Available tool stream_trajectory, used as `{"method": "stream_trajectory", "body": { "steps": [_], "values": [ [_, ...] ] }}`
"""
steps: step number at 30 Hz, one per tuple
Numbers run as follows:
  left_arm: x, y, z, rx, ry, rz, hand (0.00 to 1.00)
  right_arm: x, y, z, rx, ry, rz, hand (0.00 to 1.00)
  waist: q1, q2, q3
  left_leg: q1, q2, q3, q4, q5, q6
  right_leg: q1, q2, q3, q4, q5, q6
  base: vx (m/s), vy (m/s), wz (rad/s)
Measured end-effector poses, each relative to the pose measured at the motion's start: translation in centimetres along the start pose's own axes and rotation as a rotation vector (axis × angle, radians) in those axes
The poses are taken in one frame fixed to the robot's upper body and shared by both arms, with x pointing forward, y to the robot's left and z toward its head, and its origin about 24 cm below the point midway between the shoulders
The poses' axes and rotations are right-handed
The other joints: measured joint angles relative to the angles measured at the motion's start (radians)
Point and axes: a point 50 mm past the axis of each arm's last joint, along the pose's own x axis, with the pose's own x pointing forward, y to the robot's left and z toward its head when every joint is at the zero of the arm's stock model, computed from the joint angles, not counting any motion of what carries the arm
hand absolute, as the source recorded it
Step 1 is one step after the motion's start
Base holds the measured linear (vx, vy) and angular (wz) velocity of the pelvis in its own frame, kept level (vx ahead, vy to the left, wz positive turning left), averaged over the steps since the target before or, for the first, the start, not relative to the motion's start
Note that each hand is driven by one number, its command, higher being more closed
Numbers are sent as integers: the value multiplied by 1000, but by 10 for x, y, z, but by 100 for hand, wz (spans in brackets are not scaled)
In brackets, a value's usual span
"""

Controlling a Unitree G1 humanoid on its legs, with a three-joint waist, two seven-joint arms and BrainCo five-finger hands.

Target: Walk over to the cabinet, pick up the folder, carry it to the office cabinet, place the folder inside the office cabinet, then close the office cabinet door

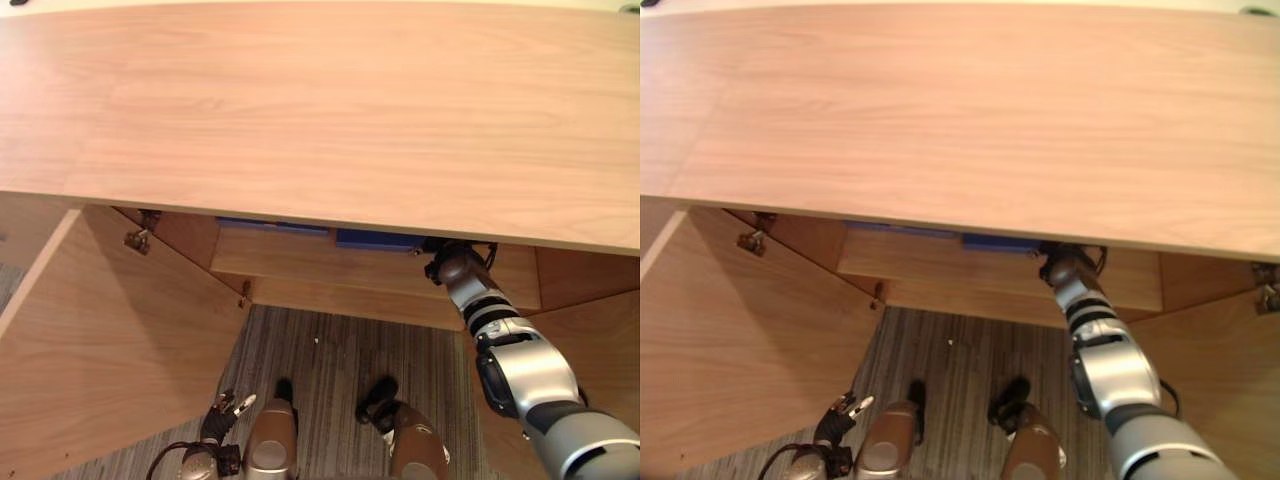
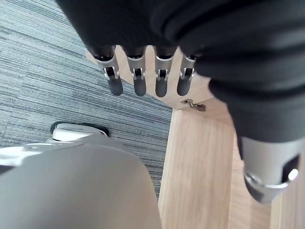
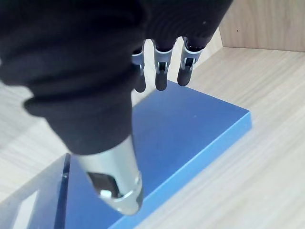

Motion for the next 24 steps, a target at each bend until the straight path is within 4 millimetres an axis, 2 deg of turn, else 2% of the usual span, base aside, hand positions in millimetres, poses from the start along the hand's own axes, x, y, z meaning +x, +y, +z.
{"method": "stream_trajectory", "body": {
  "steps": [2, 4, 5, 8, 10, 12, 13, 15, 19, 23, 24],
  "values": [
    [-1, 1, -6, 9, 26, 1, 0, -6, 15, -12, -1, 29, 45, 0, 1, -5, -27, 23, -1, 13, -42, 18, 5, 26, 28, 5, -79, 47, 5, 9, 84, -17],
    [-2, 4, -12, 50, 62, 4, 0, -19, 47, -22, 12, 61, 134, 0, 1, -22, -55, 61, -4, 48, -82, 30, 12, 62, 62, 32, -182, 108, 9, 12, 90, -39],
    [-2, 6, -13, 57, 69, 7, 0, -23, 56, -24, 18, 68, 161, 0, 1, -27, -59, 73, -4, 59, -88, 30, 12, 74, 69, 41, -208, 123, 11, -2, 59, -43],
    [-1, 9, -18, 93, 110, 15, 0, -51, 106, -40, 40, 124, 311, 0, -8, -50, -98, 105, -5, 108, -103, 26, 18, 112, 102, 85, -321, 188, 16, -24, 56, -45],
    [1, 10, -18, 101, 126, 27, 0, -72, 132, -55, 58, 170, 392, 0, -20, -57, -118, 127, -7, 136, -105, 15, 23, 142, 118, 111, -381, 218, 25, -32, 38, -38],
    [2, 10, -18, 96, 131, 45, 0, -90, 150, -66, 110, 221, 444, 0, -29, -63, -142, 148, -5, 166, -104, 1, 21, 158, 132, 146, -417, 235, 30, -24, 37, -45],
    [2, 9, -18, 96, 135, 51, 0, -95, 154, -69, 148, 240, 451, 0, -32, -64, -147, 156, -2, 175, -104, -3, 20, 159, 135, 156, -417, 235, 30, -8, 40, -47],
    [4, 8, -19, 83, 144, 66, 0, -113, 167, -75, 268, 288, 468, 0, -61, -70, -174, 166, 11, 203, -90, -24, 12, 157, 148, 184, -421, 235, 30, -6, 31, -41],
    [6, -3, -23, 60, 180, 60, 0, -138, 177, -90, 450, 368, 439, 0, -81, -71, -194, 200, 44, 251, -55, -59, 0, 172, 184, 235, -421, 232, 27, 38, 9, -46],
    [3, -1, -31, 40, 216, 91, 0, -183, 188, -134, 652, 607, 372, 0, -102, -63, -207, 246, 106, 308, 43, -141, -12, 210, 247, 313, -416, 225, 16, 78, 41, -61],
    [2, 0, -33, 22, 224, 106, 0, -192, 188, -144, 702, 668, 342, 0, -104, -61, -207, 251, 103, 273, 74, -166, 2, 203, 263, 366, -414, 225, 15, 35, 105, -112]
  ]
}}
